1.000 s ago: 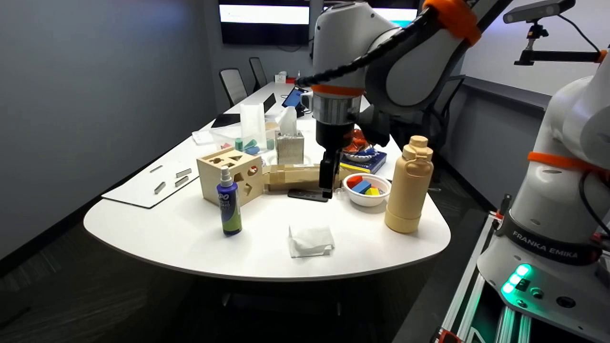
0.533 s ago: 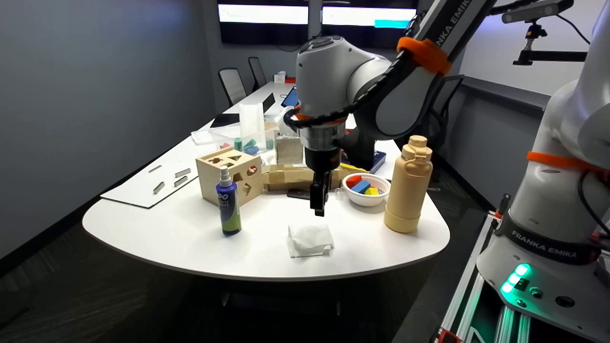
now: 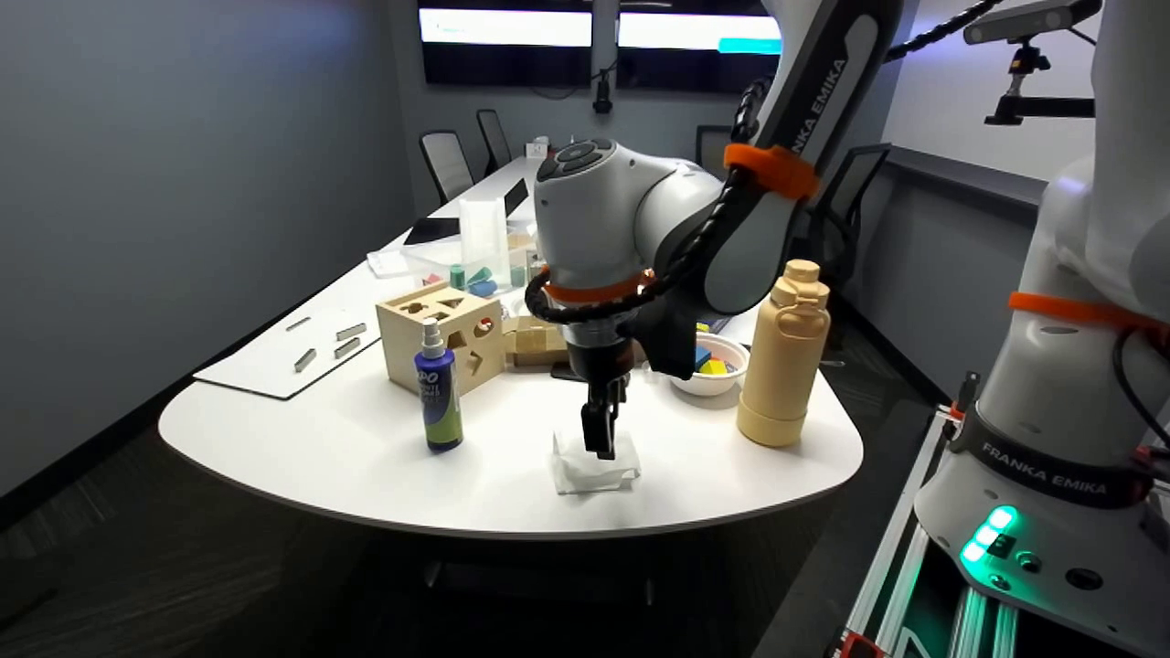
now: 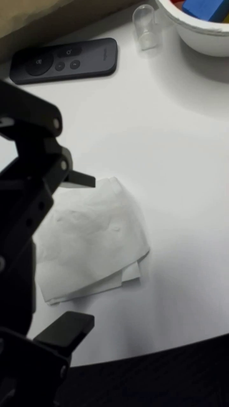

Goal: Unfold the white napkin once.

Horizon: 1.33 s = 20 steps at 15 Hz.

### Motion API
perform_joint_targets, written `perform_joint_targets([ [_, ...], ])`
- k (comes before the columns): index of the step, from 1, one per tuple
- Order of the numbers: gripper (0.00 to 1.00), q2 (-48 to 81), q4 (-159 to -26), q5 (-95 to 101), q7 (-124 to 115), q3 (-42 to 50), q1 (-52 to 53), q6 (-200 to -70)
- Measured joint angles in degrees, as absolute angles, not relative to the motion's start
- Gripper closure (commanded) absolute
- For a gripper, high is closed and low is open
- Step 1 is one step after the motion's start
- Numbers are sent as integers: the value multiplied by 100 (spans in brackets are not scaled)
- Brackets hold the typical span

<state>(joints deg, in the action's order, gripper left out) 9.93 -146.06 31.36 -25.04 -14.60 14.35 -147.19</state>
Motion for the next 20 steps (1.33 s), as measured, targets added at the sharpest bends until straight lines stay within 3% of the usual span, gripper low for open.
perform_joint_targets([
  [9,0,2010,-13836,3201,-2588,-938,2171,-14642],
  [20,0,2143,-13619,3401,-3025,-451,2642,-14260],
])
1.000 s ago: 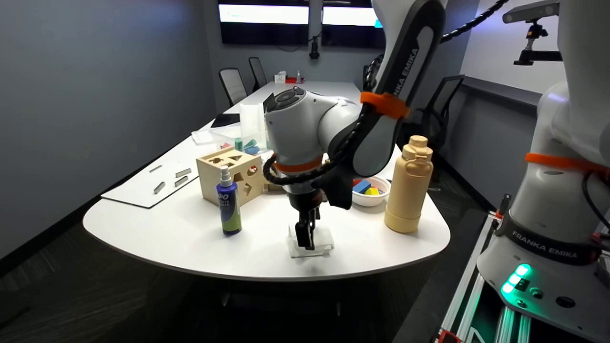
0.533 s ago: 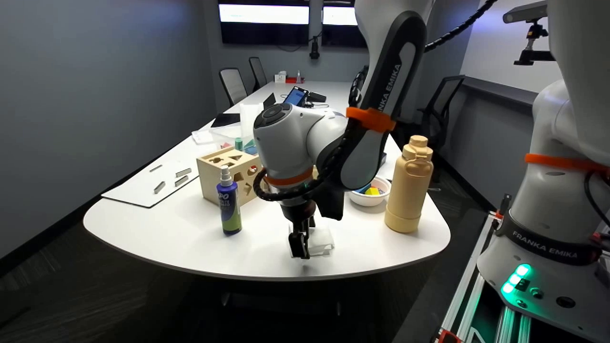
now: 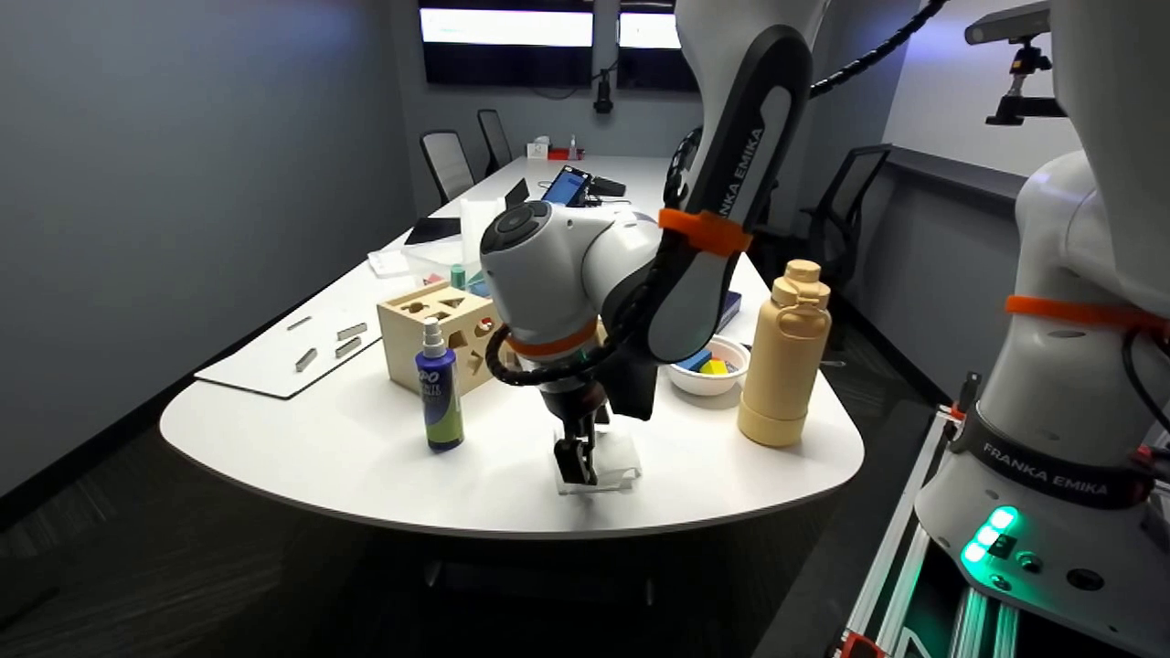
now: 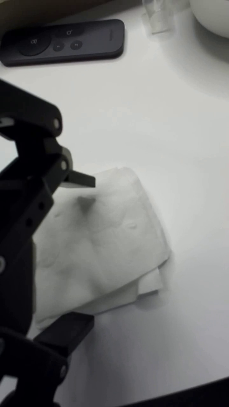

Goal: Unfold the white napkin once.

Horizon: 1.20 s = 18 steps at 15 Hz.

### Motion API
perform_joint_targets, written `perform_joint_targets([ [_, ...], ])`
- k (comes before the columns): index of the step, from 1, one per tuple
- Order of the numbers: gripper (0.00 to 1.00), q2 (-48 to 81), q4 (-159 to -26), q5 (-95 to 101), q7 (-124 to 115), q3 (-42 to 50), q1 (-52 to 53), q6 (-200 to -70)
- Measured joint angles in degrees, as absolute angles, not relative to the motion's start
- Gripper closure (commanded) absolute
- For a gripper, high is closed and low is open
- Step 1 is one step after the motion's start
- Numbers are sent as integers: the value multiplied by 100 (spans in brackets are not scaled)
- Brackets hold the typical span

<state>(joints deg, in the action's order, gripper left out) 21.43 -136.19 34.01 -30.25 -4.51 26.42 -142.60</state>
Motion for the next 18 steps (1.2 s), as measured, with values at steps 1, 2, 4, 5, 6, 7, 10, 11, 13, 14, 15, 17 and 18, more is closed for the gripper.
perform_joint_targets([
  [1,0,2149,-13600,3459,-3066,-430,2653,-14207],
  [2,0,2158,-13579,3508,-3109,-421,2658,-14153],
  [4,0,2199,-13535,3588,-3178,-418,2659,-14079],
  [5,0,2227,-13510,3623,-3221,-418,2660,-14032],
  [6,0,2253,-13487,3660,-3260,-418,2660,-13993],
  [7,0,2277,-13469,3686,-3288,-418,2660,-13961],
  [10,0,2302,-13415,3710,-3349,-421,2660,-13923],
  [11,0,2301,-13398,3710,-3360,-431,2660,-13920],
  [13,0,2294,-13375,3709,-3373,-473,2660,-13916],
  [14,0,2286,-13374,3707,-3379,-508,2661,-13914],
  [15,0,2282,-13374,3706,-3390,-548,2661,-13912],
  [17,0,2282,-13374,3704,-3440,-622,2666,-13905],
  [18,0,2283,-13374,3704,-3468,-647,2677,-13902],
])
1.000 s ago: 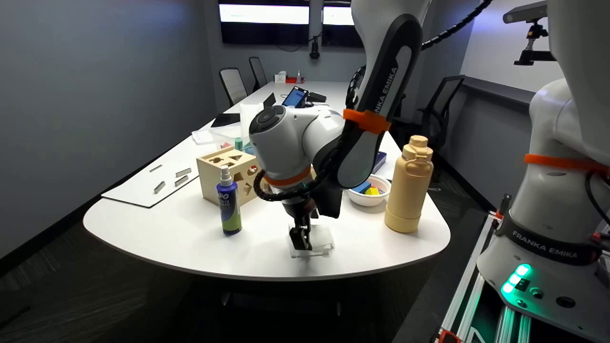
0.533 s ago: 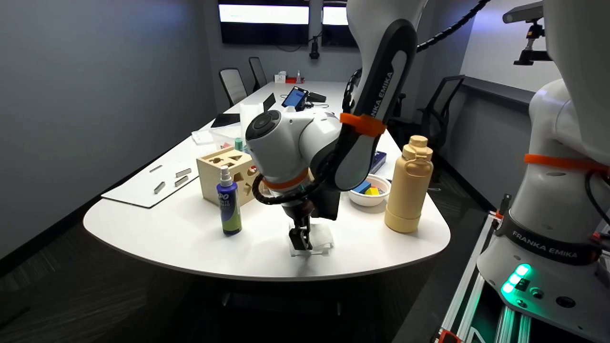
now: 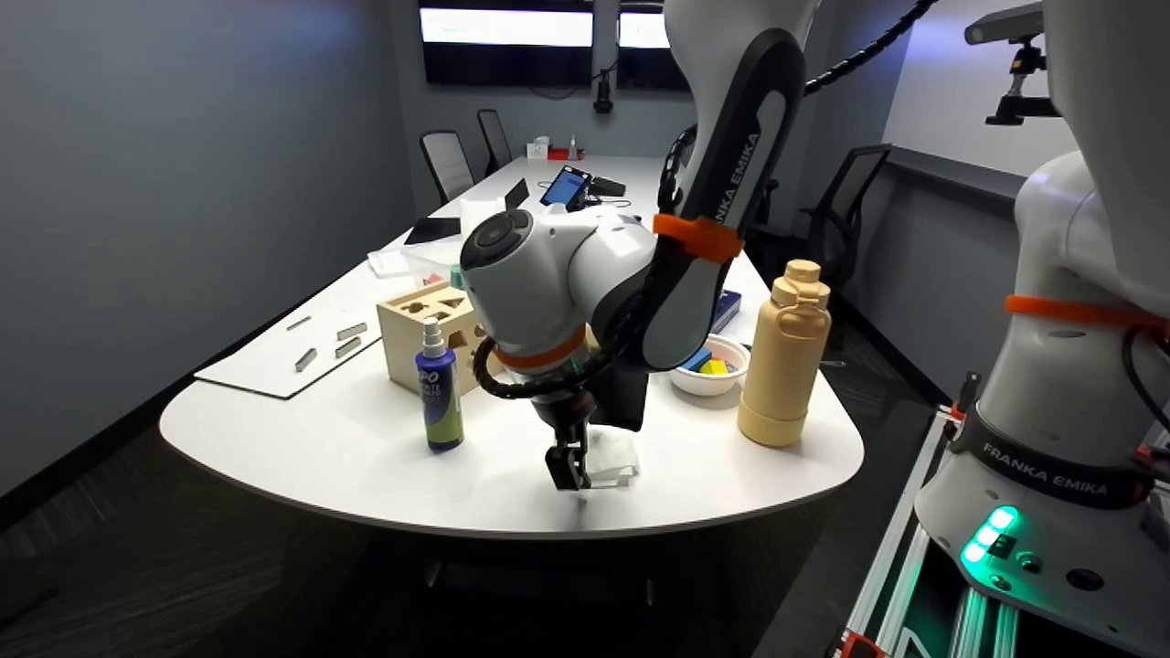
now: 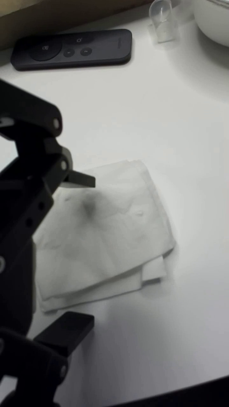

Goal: Unfold the white napkin once.

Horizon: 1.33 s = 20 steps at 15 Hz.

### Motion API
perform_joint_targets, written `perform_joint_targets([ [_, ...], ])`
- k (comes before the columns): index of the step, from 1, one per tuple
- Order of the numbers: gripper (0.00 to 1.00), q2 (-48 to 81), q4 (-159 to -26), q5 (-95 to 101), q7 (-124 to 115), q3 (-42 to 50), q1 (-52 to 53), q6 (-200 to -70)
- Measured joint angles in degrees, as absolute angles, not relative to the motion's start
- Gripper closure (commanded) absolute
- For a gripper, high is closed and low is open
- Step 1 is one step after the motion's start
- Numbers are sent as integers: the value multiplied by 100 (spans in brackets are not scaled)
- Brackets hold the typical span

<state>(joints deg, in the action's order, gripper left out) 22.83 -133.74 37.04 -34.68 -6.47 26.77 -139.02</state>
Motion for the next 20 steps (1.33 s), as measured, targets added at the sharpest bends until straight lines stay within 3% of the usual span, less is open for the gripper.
perform_joint_targets([
  [20,0,2421,-13262,4383,-4179,-650,2803,-13126],
])
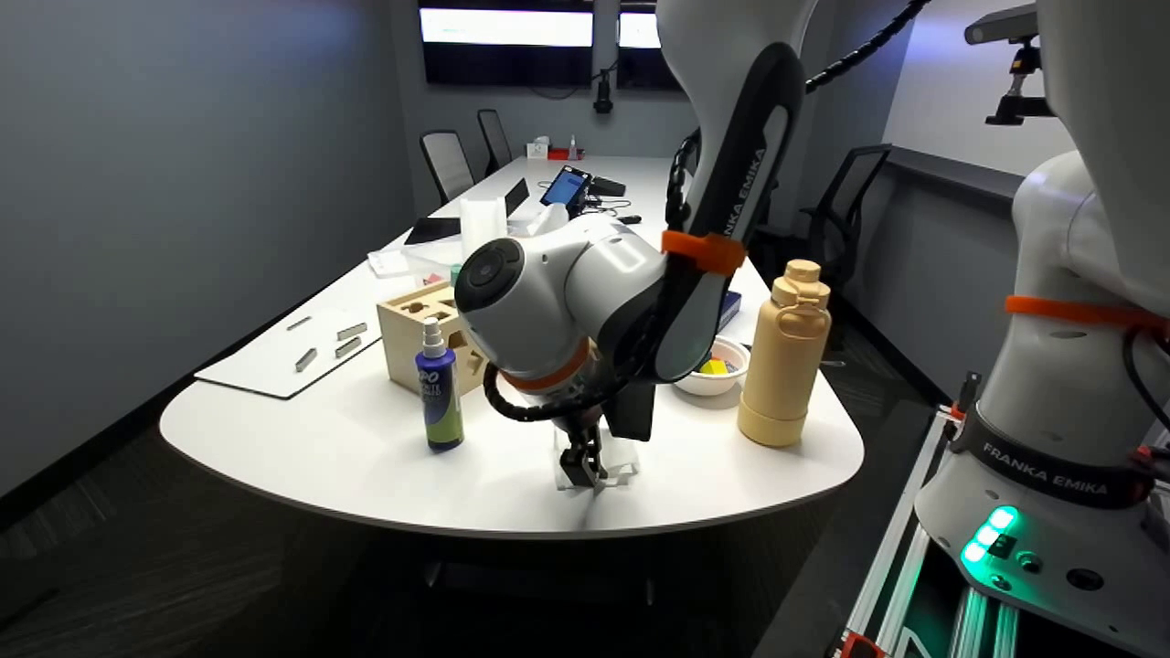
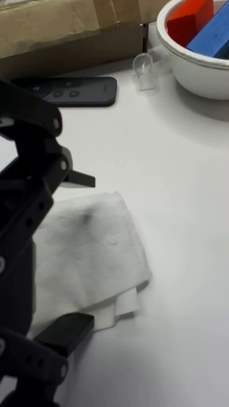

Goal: Unfold the white napkin once.

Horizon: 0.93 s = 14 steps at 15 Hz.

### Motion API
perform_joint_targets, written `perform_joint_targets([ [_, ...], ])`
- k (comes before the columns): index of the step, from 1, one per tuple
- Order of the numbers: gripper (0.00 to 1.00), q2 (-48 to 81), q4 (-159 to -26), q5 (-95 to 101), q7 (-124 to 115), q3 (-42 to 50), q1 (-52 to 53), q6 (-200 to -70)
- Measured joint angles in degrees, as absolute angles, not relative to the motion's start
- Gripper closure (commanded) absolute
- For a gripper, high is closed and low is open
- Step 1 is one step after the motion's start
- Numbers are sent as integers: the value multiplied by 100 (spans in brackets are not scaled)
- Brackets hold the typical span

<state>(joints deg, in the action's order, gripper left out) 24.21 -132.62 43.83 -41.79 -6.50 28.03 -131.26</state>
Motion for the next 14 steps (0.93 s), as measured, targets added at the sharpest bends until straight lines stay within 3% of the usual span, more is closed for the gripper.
perform_joint_targets([
  [14,0,2574,-12889,4776,-4411,-628,2665,-12761],
])
